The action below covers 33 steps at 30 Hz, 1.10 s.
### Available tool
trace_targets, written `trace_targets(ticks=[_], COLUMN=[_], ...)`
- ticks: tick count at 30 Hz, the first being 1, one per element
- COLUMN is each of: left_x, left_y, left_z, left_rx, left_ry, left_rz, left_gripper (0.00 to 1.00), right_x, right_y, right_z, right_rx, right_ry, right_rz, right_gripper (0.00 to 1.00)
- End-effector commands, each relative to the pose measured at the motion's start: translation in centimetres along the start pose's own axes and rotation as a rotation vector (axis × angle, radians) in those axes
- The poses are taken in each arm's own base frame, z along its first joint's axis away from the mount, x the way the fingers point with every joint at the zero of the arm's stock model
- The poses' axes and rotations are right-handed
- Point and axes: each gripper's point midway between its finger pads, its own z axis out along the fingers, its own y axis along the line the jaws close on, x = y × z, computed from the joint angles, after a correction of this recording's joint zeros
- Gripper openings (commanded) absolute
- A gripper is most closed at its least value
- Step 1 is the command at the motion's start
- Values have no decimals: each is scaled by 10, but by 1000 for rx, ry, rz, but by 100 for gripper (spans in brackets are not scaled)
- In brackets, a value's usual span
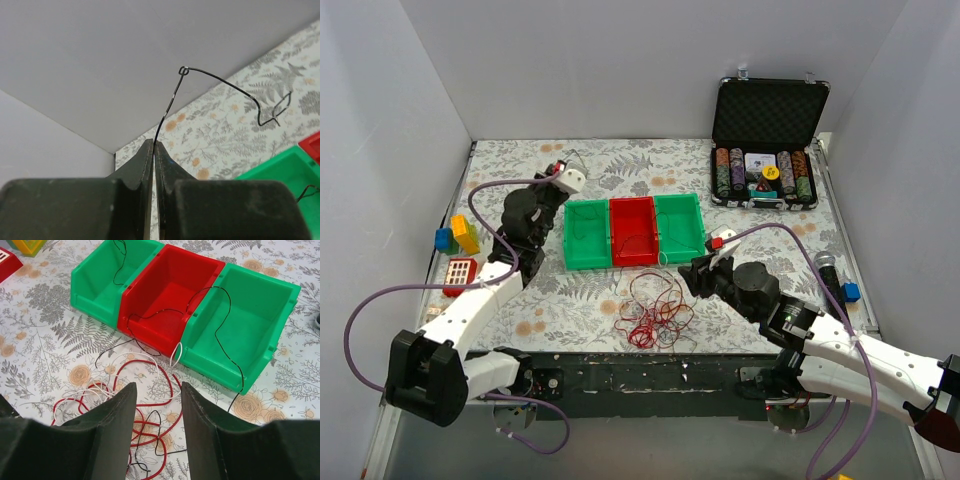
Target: Untangle the cables
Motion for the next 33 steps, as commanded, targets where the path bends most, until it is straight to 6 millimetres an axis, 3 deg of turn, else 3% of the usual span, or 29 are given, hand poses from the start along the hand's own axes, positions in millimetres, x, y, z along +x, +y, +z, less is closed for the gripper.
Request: trace_targets(ticks=[1, 5, 13, 16, 28, 33], left_x=[36, 76, 109, 126, 139, 149], left_y=[-28, -48, -65, -85, -135, -149], left_z=[-12, -22, -23, -21, 27, 23], left_rx=[105, 162, 227, 315, 406, 475], left_ry=[93, 230, 326, 400, 469, 526], left_rz=[75, 85, 177, 193, 151, 141], left_gripper=[0, 0, 0, 0, 0, 8], right_x=[-17, -16, -15, -16, -19, -20], right_y=[-4, -9, -20, -23, -38, -42], right_z=[0, 0, 2, 4, 10, 12], right_rx=[24, 50, 93, 102, 133, 139], right_ry=[-46, -43, -45, -46, -59, -59], right_rz=[14, 15, 27, 34, 78, 82], right_gripper=[49, 48, 48, 48, 49, 49])
